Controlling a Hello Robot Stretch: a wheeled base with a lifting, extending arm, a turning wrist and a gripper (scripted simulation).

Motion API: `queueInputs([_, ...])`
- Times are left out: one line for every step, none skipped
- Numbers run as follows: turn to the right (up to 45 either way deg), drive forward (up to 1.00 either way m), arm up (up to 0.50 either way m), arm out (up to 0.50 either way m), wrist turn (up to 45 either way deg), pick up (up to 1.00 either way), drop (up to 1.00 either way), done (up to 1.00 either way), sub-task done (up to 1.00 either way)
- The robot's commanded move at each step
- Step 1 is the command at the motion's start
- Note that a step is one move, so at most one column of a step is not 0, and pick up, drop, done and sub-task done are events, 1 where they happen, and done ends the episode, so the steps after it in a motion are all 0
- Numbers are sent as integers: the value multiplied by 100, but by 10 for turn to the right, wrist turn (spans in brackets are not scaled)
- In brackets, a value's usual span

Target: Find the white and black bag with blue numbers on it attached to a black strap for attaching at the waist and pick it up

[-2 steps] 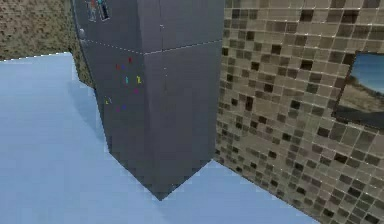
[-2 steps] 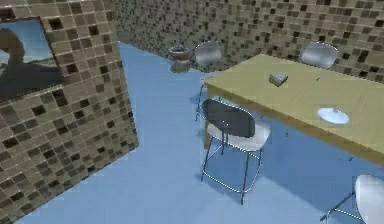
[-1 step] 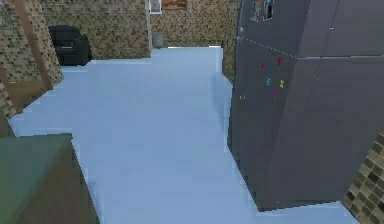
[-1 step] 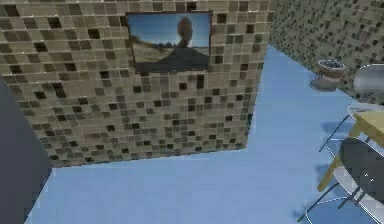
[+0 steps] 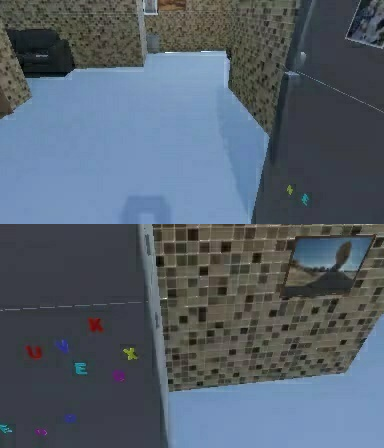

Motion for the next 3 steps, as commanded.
queueInputs([-420,0,0,0,0,0,0,0,0])
queueInputs([0,100,0,0,0,0,0,0,0])
queueInputs([0,100,0,0,0,0,0,0,0])
